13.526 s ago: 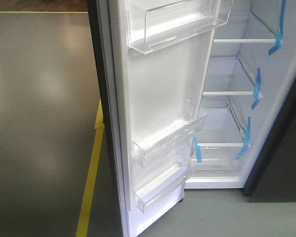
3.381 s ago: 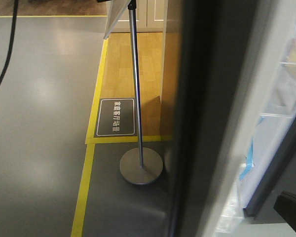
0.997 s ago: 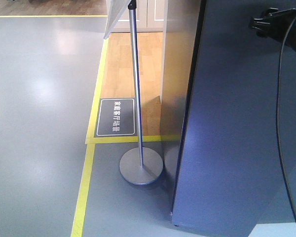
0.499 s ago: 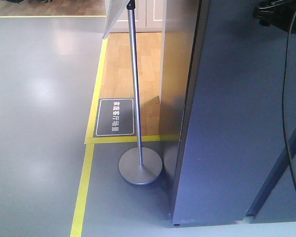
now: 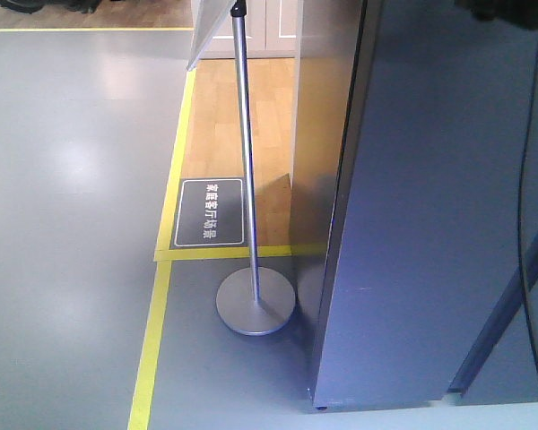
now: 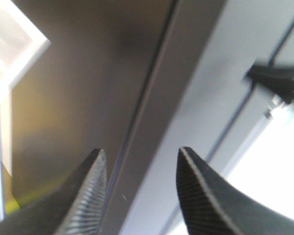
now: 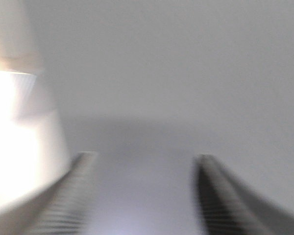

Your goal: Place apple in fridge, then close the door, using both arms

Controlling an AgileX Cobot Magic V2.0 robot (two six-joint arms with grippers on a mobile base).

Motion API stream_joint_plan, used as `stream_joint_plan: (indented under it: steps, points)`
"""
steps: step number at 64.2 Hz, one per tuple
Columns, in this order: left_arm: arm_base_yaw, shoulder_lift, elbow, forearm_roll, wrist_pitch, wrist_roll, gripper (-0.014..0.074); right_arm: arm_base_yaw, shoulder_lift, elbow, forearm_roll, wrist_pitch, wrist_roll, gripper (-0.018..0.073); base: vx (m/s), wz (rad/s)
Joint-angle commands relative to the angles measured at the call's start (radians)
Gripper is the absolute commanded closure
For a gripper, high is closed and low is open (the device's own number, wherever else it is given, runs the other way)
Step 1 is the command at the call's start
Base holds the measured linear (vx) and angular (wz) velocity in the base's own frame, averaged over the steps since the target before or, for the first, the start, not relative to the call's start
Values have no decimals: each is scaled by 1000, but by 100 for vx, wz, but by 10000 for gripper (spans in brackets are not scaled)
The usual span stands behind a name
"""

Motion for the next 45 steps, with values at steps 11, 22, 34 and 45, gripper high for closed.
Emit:
stream_joint_plan:
  steps: [11,22,34,45]
  points:
    - [2,-48,-30,-26,205,-15,504,1,-200,-37,6,467,1,576,0,0]
    - [-3,-50,-27,-15,435,-67,605,1,-273,-10,8,651,39,564,0,0]
    - [-13,-152,104,-2,451,-60,604,2,-435,217,8,582,0,564,0,0]
    - [-13,-382,428,0,297,32,604,2,-624,550,13,494,-49,564,0,0]
